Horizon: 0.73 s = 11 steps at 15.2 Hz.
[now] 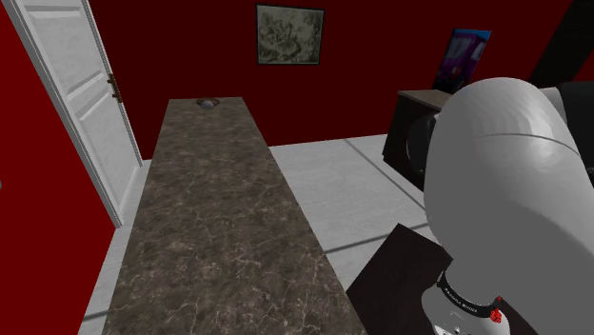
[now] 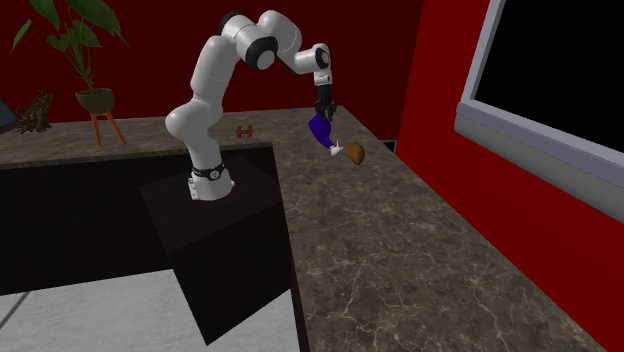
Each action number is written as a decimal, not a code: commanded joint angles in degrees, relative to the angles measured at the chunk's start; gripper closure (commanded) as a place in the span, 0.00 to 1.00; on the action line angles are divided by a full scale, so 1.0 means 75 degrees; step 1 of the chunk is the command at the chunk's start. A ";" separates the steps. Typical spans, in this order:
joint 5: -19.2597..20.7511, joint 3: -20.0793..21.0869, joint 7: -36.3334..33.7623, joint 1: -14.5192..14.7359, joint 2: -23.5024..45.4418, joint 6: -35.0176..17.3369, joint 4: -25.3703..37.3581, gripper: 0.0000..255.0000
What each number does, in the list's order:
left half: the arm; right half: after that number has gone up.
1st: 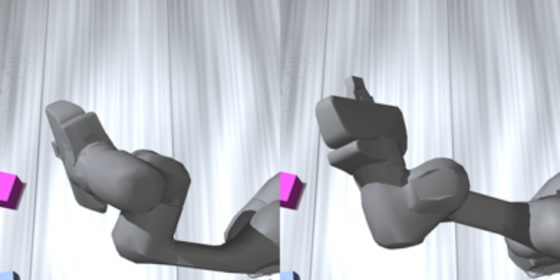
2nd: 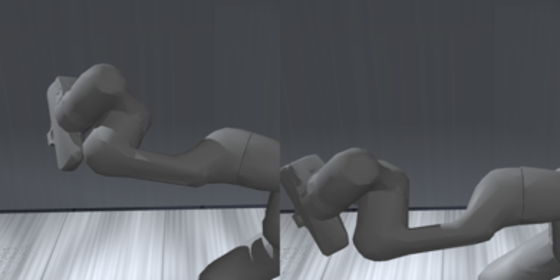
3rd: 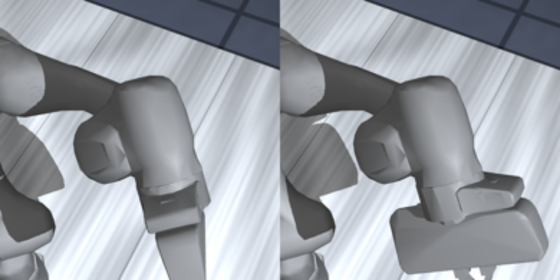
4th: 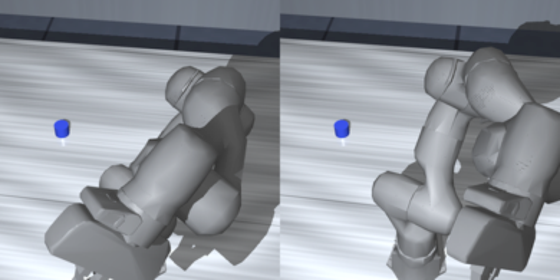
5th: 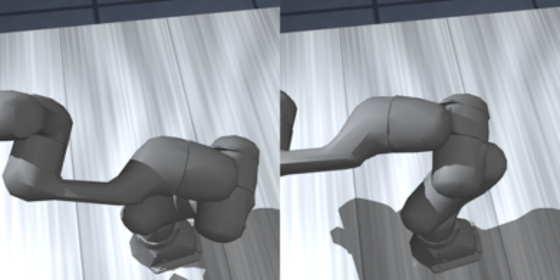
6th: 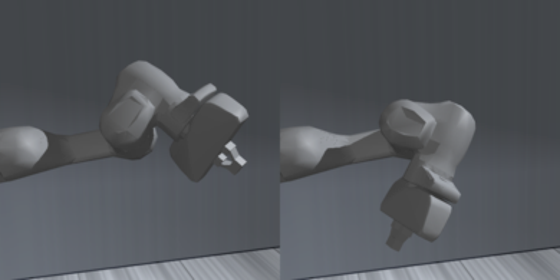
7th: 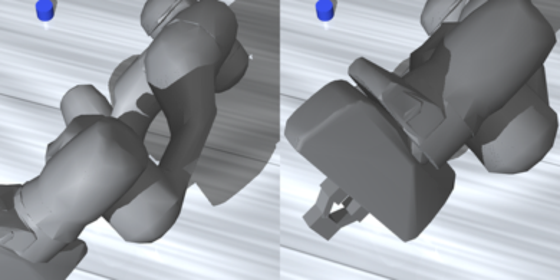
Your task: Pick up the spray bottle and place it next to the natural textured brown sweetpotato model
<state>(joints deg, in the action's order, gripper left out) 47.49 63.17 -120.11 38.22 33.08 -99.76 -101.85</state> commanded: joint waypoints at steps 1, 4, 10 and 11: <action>0.0093 -0.0077 -0.0091 0.0052 0.0094 -0.0108 -0.0069 1.00; 0.0247 -0.0208 -0.0225 0.0129 0.0248 -0.0277 -0.0168 1.00; 0.0501 -0.0430 -0.0435 0.0264 0.0506 -0.0532 -0.0295 1.00; 0.0501 -0.0430 -0.0435 0.0264 0.0506 -0.0532 -0.0294 1.00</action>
<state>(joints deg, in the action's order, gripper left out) 51.17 60.01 -123.31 40.16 36.81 -103.68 -104.03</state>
